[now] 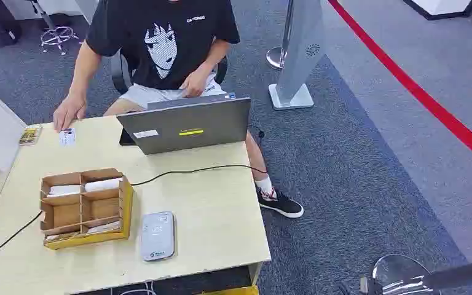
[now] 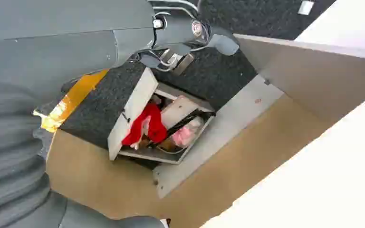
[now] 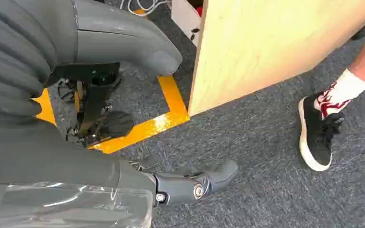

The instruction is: Pass the card to the sensor for recognition and then transmit it.

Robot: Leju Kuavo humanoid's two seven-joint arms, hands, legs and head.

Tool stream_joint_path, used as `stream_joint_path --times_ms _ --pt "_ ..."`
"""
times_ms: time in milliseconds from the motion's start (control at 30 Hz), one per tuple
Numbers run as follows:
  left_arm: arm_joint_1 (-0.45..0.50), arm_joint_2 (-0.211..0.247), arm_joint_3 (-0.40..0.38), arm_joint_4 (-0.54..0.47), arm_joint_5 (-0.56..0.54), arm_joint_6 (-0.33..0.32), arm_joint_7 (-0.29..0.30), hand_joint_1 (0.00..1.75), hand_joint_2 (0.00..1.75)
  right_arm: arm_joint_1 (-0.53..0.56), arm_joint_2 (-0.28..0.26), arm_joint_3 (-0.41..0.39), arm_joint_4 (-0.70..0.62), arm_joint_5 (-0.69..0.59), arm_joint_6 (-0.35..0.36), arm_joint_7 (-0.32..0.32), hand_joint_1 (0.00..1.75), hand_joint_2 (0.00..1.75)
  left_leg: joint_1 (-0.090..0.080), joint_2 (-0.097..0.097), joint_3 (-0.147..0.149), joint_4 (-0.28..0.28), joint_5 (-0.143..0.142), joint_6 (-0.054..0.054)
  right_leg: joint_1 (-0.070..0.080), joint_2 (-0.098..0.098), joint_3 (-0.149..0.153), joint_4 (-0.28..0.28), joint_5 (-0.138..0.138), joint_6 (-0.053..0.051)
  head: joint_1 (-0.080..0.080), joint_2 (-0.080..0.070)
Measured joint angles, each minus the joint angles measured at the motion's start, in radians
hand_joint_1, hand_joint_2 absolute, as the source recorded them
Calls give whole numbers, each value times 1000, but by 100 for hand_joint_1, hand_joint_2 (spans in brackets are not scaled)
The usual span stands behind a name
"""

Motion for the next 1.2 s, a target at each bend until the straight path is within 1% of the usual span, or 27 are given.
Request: stream_joint_path --times_ms 67,100,133,167,200,233,267,300,367,433,500,533,567,600,633,733,800,867,900,933,967,1000,1067,1167,1200 --pt "13 0 -2 -23 -28 -13 -21 0 175 0 0 -4 -2 -5 -14 8 0 175 0 0 0 0 0 0 0 0 0 0 0 0 0 0" --pt "41 -1 -20 -70 -10 9 -13 0 175 0 0 -11 -5 -11 -31 18 0 175 1 1 1 0 0 0 1 1 0 0 0 0 0 0" --pt "83 -4 -60 -152 26 67 20 0 175 1 0 -20 -8 -21 -46 26 0 175 1 3 2 0 0 -1 1 3 -1 0 0 0 0 0" --pt "135 -9 -118 -260 51 161 58 0 175 2 0 -31 -12 -31 -57 31 0 175 1 4 2 0 -1 0 1 4 -1 0 0 0 -1 0" --pt "186 -13 -193 -381 36 261 89 0 175 4 1 -44 -18 -43 -60 39 0 175 1 3 1 1 -1 0 1 4 -4 0 0 0 -2 0" --pt "221 -14 -272 -499 5 326 107 0 175 7 1 -59 -22 -53 -58 44 0 175 1 -2 -2 1 0 1 0 -2 -5 0 0 0 -2 0" --pt "229 -14 -326 -587 -28 335 111 0 175 6 1 -68 -24 -64 -54 48 0 175 0 -7 -4 1 2 3 0 -7 -4 0 -1 1 -1 0" --pt "230 -15 -369 -668 -66 328 109 0 175 3 3 -73 -24 -79 -51 52 0 175 0 -9 -5 1 2 3 0 -10 -3 0 -1 1 1 0" --pt "230 -18 -428 -792 -129 305 77 0 175 1 6 -73 -24 -111 -52 64 0 175 0 -6 -4 1 2 3 0 -8 -1 0 0 0 3 0" --pt "232 -19 -479 -896 -197 291 20 0 175 2 6 -69 -24 -136 -63 69 0 175 0 -4 -3 1 3 1 0 -5 -2 0 3 -1 2 0" --pt "235 -18 -512 -960 -246 286 -25 0 175 7 7 -64 -24 -144 -75 70 0 175 0 -3 -3 1 4 1 0 -5 -2 0 3 0 1 0" --pt "239 -19 -530 -990 -286 285 -57 0 175 9 7 -58 -24 -146 -80 70 0 175 0 -3 -2 1 4 1 0 -4 -2 0 3 0 2 0" --pt "246 -20 -552 -1023 -347 285 -102 0 175 10 7 -51 -24 -147 -84 69 0 175 0 -3 -2 1 4 1 0 -3 -2 0 4 0 1 0" --pt "251 -23 -580 -1068 -431 288 -162 0 175 12 7 -39 -24 -147 -88 69 0 175 0 -2 -3 1 4 1 0 -3 -2 0 4 0 1 0" --pt "250 -23 -609 -1111 -510 292 -202 0 175 12 7 -28 -23 -140 -95 68 0 175 0 -3 -2 1 4 1 0 -3 -2 0 4 0 1 0" --pt "249 -24 -693 -1172 -686 304 -229 0 175 9 7 1 -23 -104 -119 63 0 175 -1 -2 -2 1 4 1 -1 -3 -2 0 4 1 2 0" --pt "248 -24 -747 -1196 -776 332 -268 0 175 7 7 18 -24 -89 -125 63 0 175 -1 -2 -2 1 4 1 -1 -2 -2 0 5 1 2 0" --pt "248 -23 -801 -1223 -866 392 -324 0 175 5 7 35 -24 -69 -122 68 0 175 -1 -2 -2 1 4 1 -1 -2 -2 0 5 1 1 0" --pt "246 -19 -824 -1234 -916 438 -349 0 175 3 6 40 -23 -53 -116 70 0 175 -1 -2 -2 1 4 1 -1 -2 -2 0 5 1 1 0" --pt "242 -10 -846 -1243 -972 487 -366 0 175 1 6 45 -23 -38 -109 73 0 175 -1 -2 -2 1 5 1 -1 -2 -2 0 5 1 1 0" --pt "232 2 -866 -1249 -1030 535 -368 0 175 0 5 51 -21 -26 -105 73 0 175 -1 -2 -2 1 5 1 -1 -3 -2 0 5 1 1 0" --pt "215 16 -886 -1252 -1096 579 -356 0 175 -2 5 58 -18 -12 -104 73 0 175 -1 -2 -2 1 5 1 -1 -3 -2 0 5 1 1 0" --pt "162 48 -915 -1249 -1209 622 -295 0 175 -6 2 71 -7 9 -105 68 0 175 0 -3 -3 1 6 1 0 -4 -2 0 5 1 1 0" --pt "92 83 -937 -1235 -1288 640 -238 0 175 -10 -1 85 9 22 -108 63 0 175 0 -2 -2 1 7 1 0 -3 -2 0 6 0 1 0" --pt "67 95 -943 -1222 -1358 639 -197 0 175 -11 -2 88 16 36 -109 57 0 175 0 -2 -2 1 8 1 0 -3 -2 0 7 1 1 0"
